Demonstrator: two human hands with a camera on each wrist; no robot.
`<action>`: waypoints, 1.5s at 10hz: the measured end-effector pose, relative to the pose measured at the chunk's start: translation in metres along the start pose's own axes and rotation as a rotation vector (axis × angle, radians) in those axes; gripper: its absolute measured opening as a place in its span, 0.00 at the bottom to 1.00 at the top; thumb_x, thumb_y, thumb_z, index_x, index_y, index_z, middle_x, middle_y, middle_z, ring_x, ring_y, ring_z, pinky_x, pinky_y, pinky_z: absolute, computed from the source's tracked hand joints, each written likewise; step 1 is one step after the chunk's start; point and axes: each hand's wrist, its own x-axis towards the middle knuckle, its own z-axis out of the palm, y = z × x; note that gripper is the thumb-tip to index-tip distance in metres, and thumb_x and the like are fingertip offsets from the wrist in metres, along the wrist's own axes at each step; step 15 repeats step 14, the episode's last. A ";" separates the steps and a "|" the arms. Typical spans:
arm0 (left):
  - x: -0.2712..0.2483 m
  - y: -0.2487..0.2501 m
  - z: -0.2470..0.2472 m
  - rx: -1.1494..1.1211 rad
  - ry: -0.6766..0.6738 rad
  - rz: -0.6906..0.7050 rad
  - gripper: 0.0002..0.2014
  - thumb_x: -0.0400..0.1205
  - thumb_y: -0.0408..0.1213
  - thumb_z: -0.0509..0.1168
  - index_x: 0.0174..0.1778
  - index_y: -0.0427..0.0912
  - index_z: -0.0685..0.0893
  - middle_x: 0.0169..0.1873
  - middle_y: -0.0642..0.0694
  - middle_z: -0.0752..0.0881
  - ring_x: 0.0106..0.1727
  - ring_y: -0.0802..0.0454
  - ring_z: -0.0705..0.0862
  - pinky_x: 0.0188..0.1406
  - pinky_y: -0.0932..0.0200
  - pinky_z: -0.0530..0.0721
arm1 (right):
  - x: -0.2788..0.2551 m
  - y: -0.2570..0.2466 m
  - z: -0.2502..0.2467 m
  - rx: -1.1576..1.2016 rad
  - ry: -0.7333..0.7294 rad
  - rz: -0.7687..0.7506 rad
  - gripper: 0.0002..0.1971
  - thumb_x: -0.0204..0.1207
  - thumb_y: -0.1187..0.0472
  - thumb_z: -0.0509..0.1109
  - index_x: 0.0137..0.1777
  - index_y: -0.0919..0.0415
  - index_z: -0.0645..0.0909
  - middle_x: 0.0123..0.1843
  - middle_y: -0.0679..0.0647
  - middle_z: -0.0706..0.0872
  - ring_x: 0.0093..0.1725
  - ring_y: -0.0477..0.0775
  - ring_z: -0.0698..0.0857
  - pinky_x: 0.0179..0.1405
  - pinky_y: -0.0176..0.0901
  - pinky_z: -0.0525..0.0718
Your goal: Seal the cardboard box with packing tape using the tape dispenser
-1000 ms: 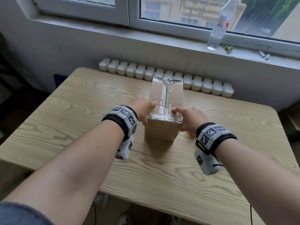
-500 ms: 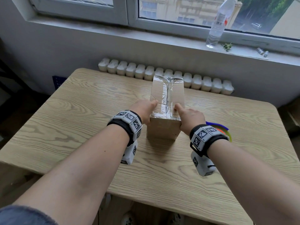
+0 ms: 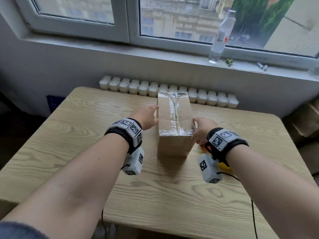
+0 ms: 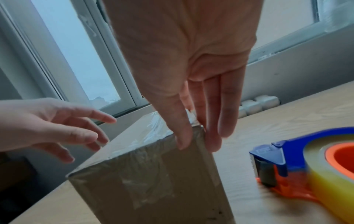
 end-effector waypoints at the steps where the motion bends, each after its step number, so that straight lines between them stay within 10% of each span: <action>1: 0.015 -0.007 0.000 0.014 0.000 -0.011 0.30 0.82 0.47 0.63 0.81 0.46 0.65 0.75 0.45 0.75 0.74 0.46 0.74 0.71 0.46 0.76 | 0.007 0.003 -0.004 -0.121 0.049 -0.015 0.20 0.63 0.66 0.74 0.56 0.55 0.80 0.46 0.53 0.88 0.47 0.57 0.87 0.45 0.46 0.87; 3: 0.052 -0.003 0.002 0.060 -0.113 0.037 0.38 0.77 0.51 0.70 0.82 0.48 0.62 0.83 0.43 0.59 0.83 0.44 0.60 0.82 0.47 0.62 | 0.039 0.012 -0.022 -0.179 0.105 -0.038 0.24 0.67 0.67 0.69 0.63 0.46 0.81 0.51 0.53 0.89 0.53 0.59 0.87 0.52 0.49 0.87; 5: 0.096 0.015 -0.005 0.004 -0.062 0.057 0.26 0.73 0.51 0.74 0.66 0.46 0.83 0.64 0.45 0.78 0.68 0.47 0.76 0.70 0.55 0.74 | 0.081 0.031 -0.050 -0.125 0.228 0.095 0.18 0.75 0.65 0.64 0.64 0.55 0.80 0.55 0.58 0.89 0.57 0.61 0.87 0.57 0.50 0.85; 6: 0.123 0.019 -0.004 -0.037 0.084 0.037 0.20 0.80 0.40 0.66 0.69 0.47 0.81 0.68 0.46 0.76 0.72 0.47 0.74 0.73 0.53 0.72 | 0.106 0.037 -0.055 0.163 0.160 0.126 0.21 0.76 0.67 0.58 0.70 0.59 0.74 0.43 0.61 0.91 0.41 0.60 0.92 0.47 0.56 0.91; 7: 0.146 0.015 -0.002 0.034 0.051 -0.120 0.37 0.79 0.47 0.68 0.83 0.49 0.60 0.83 0.40 0.54 0.85 0.42 0.52 0.82 0.42 0.57 | 0.123 0.039 -0.058 0.345 0.160 0.107 0.19 0.77 0.63 0.58 0.67 0.59 0.75 0.48 0.62 0.90 0.38 0.60 0.92 0.40 0.55 0.92; 10: 0.163 0.007 0.001 -0.047 0.110 -0.369 0.40 0.72 0.65 0.66 0.77 0.47 0.68 0.70 0.34 0.70 0.73 0.36 0.68 0.74 0.49 0.68 | 0.148 0.029 -0.061 0.459 0.100 -0.058 0.39 0.72 0.63 0.70 0.82 0.48 0.60 0.64 0.58 0.84 0.54 0.59 0.87 0.57 0.52 0.86; 11: 0.160 0.001 0.001 -0.053 0.154 -0.402 0.38 0.73 0.64 0.65 0.76 0.46 0.69 0.71 0.34 0.69 0.74 0.36 0.68 0.73 0.47 0.68 | 0.152 0.020 -0.061 0.340 0.078 -0.108 0.36 0.74 0.62 0.69 0.82 0.50 0.61 0.72 0.58 0.79 0.54 0.56 0.83 0.51 0.36 0.75; 15: 0.147 -0.005 -0.005 -0.025 0.102 -0.390 0.38 0.79 0.60 0.60 0.82 0.45 0.61 0.74 0.34 0.67 0.77 0.36 0.65 0.75 0.45 0.66 | 0.140 0.009 -0.060 0.236 0.085 -0.145 0.30 0.80 0.60 0.63 0.82 0.53 0.62 0.79 0.56 0.73 0.75 0.59 0.74 0.69 0.41 0.71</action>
